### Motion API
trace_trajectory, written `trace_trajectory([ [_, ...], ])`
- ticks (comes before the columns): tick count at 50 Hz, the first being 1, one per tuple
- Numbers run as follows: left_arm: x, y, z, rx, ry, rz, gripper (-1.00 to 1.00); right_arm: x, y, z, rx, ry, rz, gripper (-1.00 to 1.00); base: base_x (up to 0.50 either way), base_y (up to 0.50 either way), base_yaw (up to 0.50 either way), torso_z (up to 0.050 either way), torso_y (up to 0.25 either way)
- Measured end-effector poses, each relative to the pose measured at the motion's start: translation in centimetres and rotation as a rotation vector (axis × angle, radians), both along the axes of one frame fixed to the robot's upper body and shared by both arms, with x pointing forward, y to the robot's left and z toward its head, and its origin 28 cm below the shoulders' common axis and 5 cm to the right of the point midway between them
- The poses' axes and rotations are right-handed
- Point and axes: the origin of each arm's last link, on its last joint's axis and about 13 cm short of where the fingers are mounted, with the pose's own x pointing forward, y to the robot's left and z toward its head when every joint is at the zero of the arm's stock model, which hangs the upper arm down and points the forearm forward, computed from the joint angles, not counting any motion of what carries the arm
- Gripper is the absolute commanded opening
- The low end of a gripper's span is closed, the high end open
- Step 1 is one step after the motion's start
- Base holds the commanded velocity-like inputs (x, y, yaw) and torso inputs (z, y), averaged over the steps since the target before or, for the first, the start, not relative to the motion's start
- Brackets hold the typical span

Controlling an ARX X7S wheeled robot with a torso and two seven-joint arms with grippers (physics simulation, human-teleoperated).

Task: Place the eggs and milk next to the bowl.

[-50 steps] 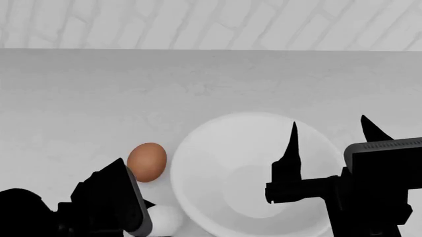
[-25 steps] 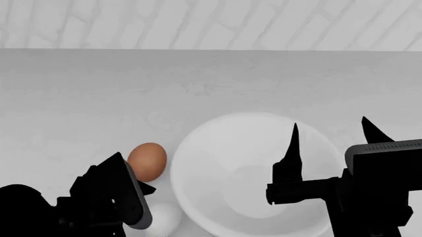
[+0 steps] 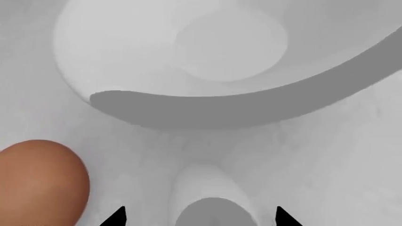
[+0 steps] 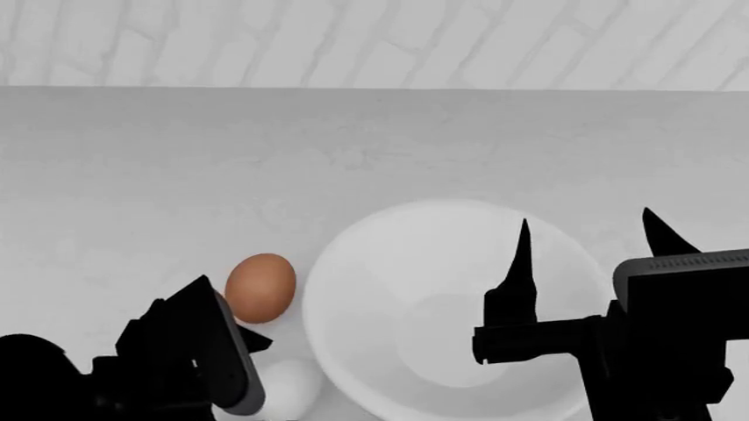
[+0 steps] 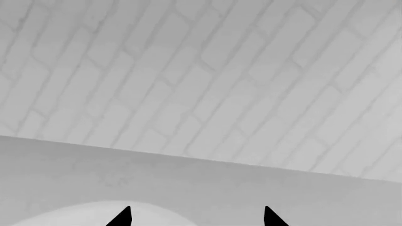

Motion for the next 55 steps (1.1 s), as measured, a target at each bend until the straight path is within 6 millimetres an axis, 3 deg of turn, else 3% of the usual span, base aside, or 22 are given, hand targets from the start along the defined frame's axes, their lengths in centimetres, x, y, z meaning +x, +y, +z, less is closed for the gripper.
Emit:
trace_trajectory([
  [32, -0.8, 1.1, 2.5, -0.082, -0.042, 0.031, 1.00, 0.1, 0.1, 0.2, 0.000, -0.003, 0.004, 1.00, 0.00, 0.00, 0.00, 0.000, 0.000],
  [55, -1.4, 2.9, 4.9, -0.272, -0.130, 0.162, 1.00, -0.1, 0.1, 0.4, 0.002, -0.012, 0.001, 1.00, 0.00, 0.00, 0.00, 0.000, 0.000],
])
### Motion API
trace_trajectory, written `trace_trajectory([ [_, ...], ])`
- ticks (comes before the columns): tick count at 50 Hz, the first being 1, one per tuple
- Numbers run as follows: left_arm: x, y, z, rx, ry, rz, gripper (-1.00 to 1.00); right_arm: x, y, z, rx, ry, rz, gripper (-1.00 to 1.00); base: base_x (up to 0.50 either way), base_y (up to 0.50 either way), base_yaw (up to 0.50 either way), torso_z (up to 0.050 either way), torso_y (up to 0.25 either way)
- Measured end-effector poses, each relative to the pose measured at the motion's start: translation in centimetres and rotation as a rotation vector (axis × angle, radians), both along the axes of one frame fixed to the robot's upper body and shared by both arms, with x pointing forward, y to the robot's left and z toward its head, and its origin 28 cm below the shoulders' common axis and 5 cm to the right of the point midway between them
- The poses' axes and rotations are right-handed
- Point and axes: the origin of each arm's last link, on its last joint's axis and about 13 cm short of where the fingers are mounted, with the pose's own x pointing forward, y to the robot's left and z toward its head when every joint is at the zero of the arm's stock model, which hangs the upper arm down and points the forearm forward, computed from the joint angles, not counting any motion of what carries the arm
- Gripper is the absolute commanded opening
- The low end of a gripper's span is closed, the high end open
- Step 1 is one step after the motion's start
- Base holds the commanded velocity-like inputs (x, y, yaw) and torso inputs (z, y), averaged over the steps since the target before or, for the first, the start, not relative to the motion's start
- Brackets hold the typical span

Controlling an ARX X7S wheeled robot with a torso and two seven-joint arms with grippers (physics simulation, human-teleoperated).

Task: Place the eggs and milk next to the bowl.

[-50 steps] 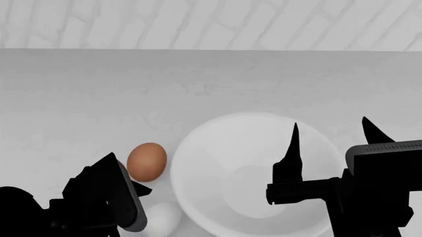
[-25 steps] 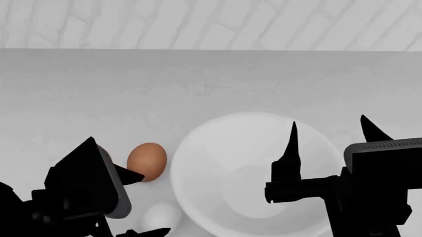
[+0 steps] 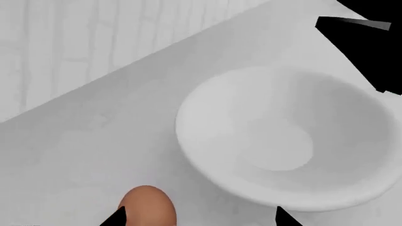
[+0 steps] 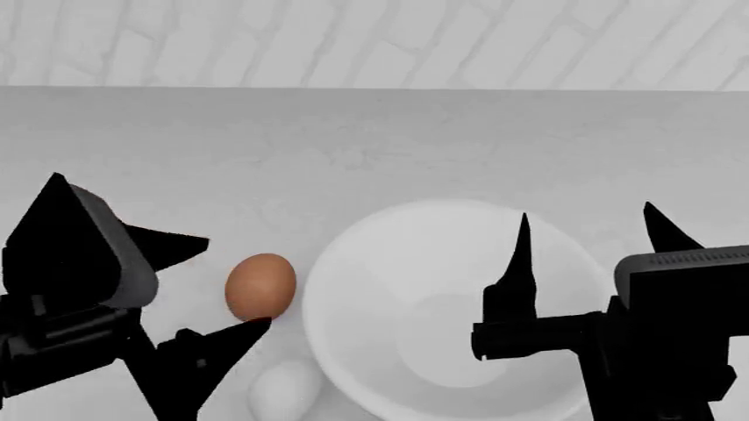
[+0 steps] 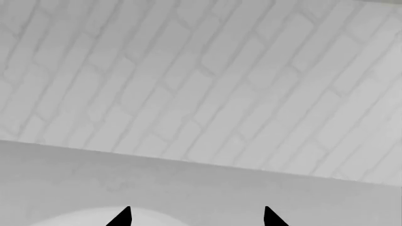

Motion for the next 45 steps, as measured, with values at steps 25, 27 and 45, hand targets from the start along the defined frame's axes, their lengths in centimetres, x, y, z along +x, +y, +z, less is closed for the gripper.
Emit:
trace_trajectory([
  [25, 0.7, 2.3, 1.1, -0.106, -0.186, 0.299, 1.00, -0.1, 0.0, 0.6, -0.004, -0.012, -0.008, 1.00, 0.00, 0.00, 0.00, 0.000, 0.000],
  [27, 0.9, 2.5, 1.1, -0.113, -0.200, 0.329, 1.00, -0.1, 0.0, 0.6, -0.004, -0.012, -0.009, 1.00, 0.00, 0.00, 0.00, 0.000, 0.000],
  [45, 2.5, 4.7, 1.2, -0.145, -0.296, 0.602, 1.00, -0.1, 0.0, 0.7, -0.005, -0.018, -0.015, 1.00, 0.00, 0.00, 0.00, 0.000, 0.000],
])
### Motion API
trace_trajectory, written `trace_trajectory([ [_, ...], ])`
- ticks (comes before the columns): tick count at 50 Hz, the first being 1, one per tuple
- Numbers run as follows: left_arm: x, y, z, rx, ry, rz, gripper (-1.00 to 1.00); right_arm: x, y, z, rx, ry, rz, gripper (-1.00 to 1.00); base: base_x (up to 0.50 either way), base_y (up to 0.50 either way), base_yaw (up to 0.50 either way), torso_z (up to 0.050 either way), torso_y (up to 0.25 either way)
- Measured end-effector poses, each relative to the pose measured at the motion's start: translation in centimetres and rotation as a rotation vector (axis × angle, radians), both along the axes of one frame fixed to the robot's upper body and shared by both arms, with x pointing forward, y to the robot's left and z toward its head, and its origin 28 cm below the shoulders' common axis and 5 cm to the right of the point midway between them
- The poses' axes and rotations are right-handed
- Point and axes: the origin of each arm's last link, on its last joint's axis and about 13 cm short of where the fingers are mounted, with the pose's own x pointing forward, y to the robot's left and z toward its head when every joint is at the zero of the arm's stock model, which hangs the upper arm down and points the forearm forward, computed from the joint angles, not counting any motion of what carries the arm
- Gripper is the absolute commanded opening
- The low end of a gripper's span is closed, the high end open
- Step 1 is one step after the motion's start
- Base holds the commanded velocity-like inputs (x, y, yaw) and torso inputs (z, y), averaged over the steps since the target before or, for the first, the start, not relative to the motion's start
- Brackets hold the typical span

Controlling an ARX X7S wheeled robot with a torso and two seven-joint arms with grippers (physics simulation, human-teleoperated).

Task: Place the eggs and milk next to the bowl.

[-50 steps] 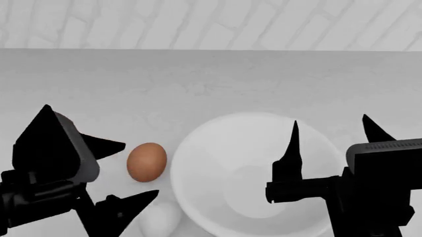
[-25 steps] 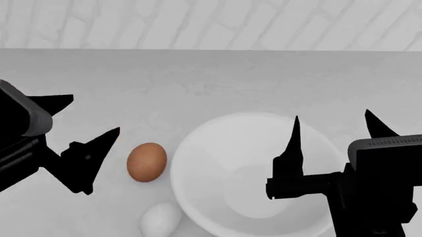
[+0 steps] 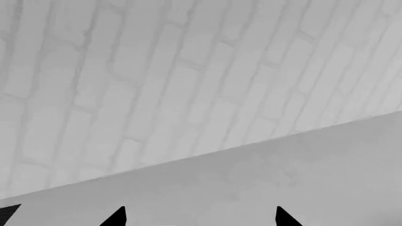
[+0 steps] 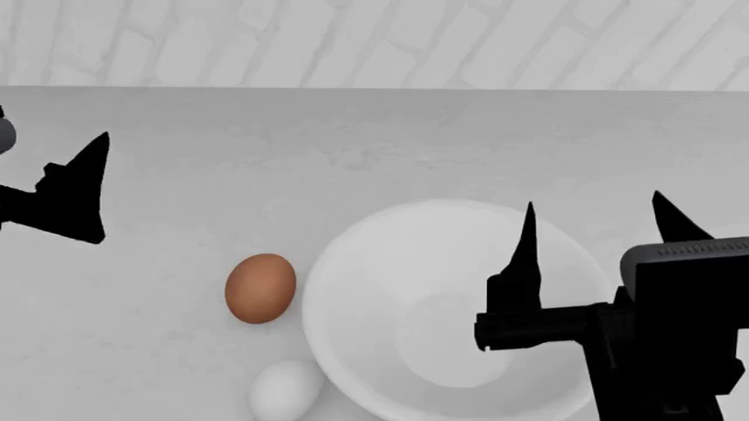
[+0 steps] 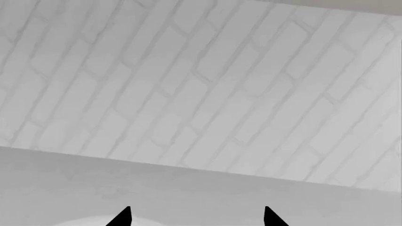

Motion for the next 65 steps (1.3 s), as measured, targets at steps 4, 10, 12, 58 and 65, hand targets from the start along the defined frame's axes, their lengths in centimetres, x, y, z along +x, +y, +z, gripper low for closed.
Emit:
trace_trajectory([
  [4, 0.3, 0.5, 0.0, -0.009, -0.010, 0.047, 1.00, 0.0, 0.0, 0.0, 0.000, -0.001, -0.001, 1.00, 0.00, 0.00, 0.00, 0.000, 0.000],
  [10, 0.5, 1.1, -0.1, -0.019, -0.021, 0.105, 1.00, 0.1, 0.0, 0.0, 0.000, -0.002, -0.001, 1.00, 0.00, 0.00, 0.00, 0.000, 0.000],
  [12, 0.6, 1.3, -0.1, -0.020, -0.024, 0.122, 1.00, 0.2, 0.0, 0.1, 0.000, -0.002, -0.001, 1.00, 0.00, 0.00, 0.00, 0.000, 0.000],
  [58, 1.0, 2.7, -2.0, -0.004, -0.024, 0.223, 1.00, -1.2, 1.3, 3.4, 0.003, 0.060, -0.143, 1.00, 0.00, 0.00, 0.00, 0.000, 0.000],
  [65, 1.1, 2.8, -2.2, -0.002, -0.027, 0.226, 1.00, -1.6, 1.6, 3.8, 0.007, 0.073, -0.201, 1.00, 0.00, 0.00, 0.00, 0.000, 0.000],
])
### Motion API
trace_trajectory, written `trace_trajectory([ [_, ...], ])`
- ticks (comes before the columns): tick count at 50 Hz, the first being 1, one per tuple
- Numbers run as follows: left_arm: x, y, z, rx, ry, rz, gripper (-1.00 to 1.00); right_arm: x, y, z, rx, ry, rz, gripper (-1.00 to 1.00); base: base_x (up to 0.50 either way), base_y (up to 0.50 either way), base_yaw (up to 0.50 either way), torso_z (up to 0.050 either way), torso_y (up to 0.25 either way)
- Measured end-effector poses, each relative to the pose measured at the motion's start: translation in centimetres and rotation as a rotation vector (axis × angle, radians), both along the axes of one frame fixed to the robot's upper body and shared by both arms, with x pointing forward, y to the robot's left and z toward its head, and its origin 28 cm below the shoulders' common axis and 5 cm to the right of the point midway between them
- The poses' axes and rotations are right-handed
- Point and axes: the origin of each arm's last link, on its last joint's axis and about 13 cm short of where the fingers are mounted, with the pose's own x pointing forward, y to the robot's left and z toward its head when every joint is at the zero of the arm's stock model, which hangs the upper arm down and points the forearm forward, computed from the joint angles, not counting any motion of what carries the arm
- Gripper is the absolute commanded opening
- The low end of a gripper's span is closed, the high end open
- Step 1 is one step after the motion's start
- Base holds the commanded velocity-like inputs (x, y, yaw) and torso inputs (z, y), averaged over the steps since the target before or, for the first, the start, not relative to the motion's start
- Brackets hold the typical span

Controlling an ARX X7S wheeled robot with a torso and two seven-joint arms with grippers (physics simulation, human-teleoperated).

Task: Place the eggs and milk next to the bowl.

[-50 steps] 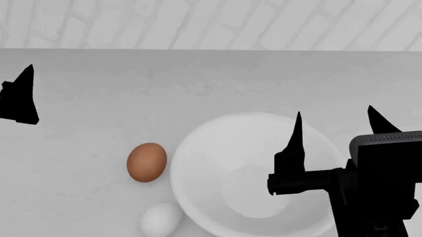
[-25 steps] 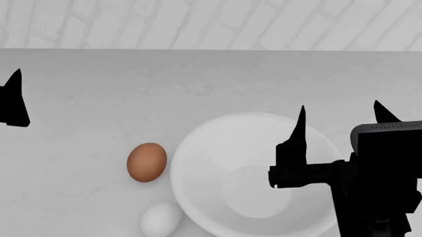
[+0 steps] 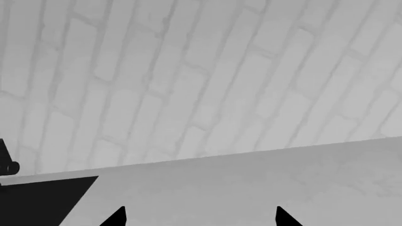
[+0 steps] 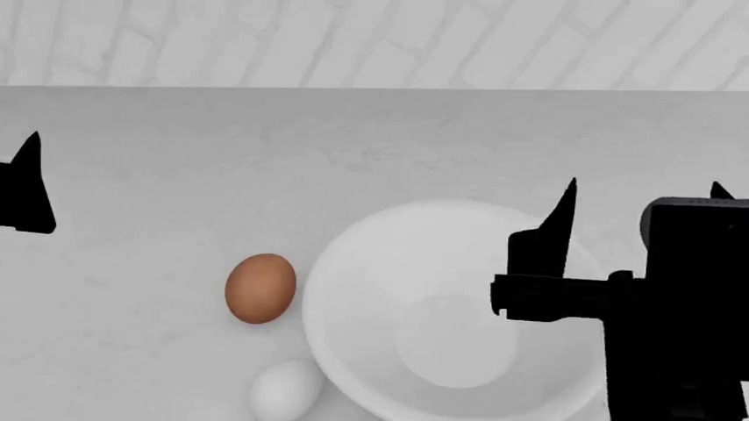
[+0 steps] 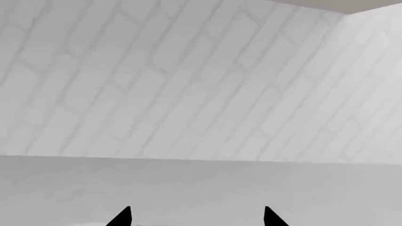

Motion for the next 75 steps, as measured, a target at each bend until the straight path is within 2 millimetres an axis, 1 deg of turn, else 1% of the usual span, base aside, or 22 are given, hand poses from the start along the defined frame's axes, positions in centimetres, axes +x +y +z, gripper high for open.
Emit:
trace_trajectory([
  [10, 0.1, 0.0, -0.2, 0.002, -0.003, 0.003, 1.00, -0.5, 0.3, 0.5, 0.017, 0.006, -0.093, 1.00, 0.00, 0.00, 0.00, 0.000, 0.000],
  [20, 0.3, -0.2, -0.4, 0.005, 0.000, -0.003, 1.00, -1.5, -0.1, 0.5, 0.020, 0.017, -0.176, 1.00, 0.00, 0.00, 0.00, 0.000, 0.000],
  [37, 0.6, -0.5, -0.9, 0.012, 0.004, -0.015, 1.00, -4.5, -2.0, -0.2, -0.018, 0.066, -0.291, 1.00, 0.00, 0.00, 0.00, 0.000, 0.000],
  [51, 0.9, -0.6, -1.2, 0.015, 0.006, -0.020, 1.00, -6.8, -3.0, -0.7, -0.029, 0.094, -0.348, 1.00, 0.00, 0.00, 0.00, 0.000, 0.000],
  [59, 1.1, -0.7, -1.4, 0.018, 0.009, -0.024, 1.00, -8.1, -3.5, -1.2, -0.021, 0.109, -0.380, 1.00, 0.00, 0.00, 0.00, 0.000, 0.000],
  [67, 1.3, -1.0, -1.7, 0.021, 0.015, -0.031, 1.00, -10.0, -4.5, -2.2, 0.004, 0.135, -0.441, 1.00, 0.00, 0.00, 0.00, 0.000, 0.000],
  [75, 1.3, -1.1, -1.8, 0.022, 0.020, -0.034, 1.00, -11.2, -5.1, -2.7, 0.017, 0.152, -0.483, 1.00, 0.00, 0.00, 0.00, 0.000, 0.000],
])
